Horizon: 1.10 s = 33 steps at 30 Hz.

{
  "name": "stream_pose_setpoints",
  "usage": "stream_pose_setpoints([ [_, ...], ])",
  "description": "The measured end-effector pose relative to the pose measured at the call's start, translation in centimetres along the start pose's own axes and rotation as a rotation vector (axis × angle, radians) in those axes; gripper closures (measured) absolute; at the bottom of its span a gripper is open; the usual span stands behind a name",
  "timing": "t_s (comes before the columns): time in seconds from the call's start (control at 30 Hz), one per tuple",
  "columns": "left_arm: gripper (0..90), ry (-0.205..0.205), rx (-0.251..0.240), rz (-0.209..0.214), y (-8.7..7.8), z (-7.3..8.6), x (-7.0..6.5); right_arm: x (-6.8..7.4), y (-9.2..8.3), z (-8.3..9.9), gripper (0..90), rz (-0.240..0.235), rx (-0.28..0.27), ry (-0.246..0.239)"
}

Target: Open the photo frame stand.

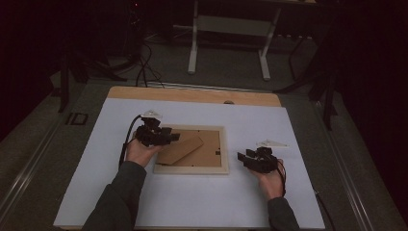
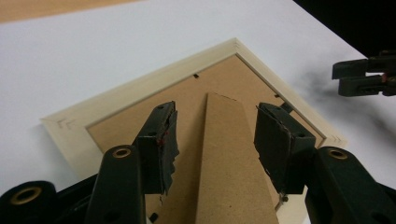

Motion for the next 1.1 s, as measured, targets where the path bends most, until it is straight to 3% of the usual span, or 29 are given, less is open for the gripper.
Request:
stream_pose_setpoints([
  [0.2,50.5,0.007,0.058,0.042,0.9,0.5,0.0,-0.1,0.0,0.1,52.5,0.001,0.003,0.002],
  [0.3,48.9,0.020,0.124,0.045,1.8,1.3,0.3,-0.1,0.0,0.1,52.5,0.000,0.003,0.000],
  [0.73,35.5,0.039,0.189,0.087,3.5,2.4,0.0,-0.3,-0.2,0.0,52.3,0.001,-0.003,0.006],
  [1.1,35.5,0.064,0.249,0.115,4.5,3.4,-1.1,-0.2,-0.1,0.1,52.1,-0.001,0.004,0.003],
])
Point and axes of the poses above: each handheld gripper's, and its own axes: y roughly forward along the jaws, z roughly out of its underside, x roughly to its left, the point moved 8 cm from there along y, roughly forward along the jaws, and after that the axes turned 1 degree about y, right-handed, at the moved point
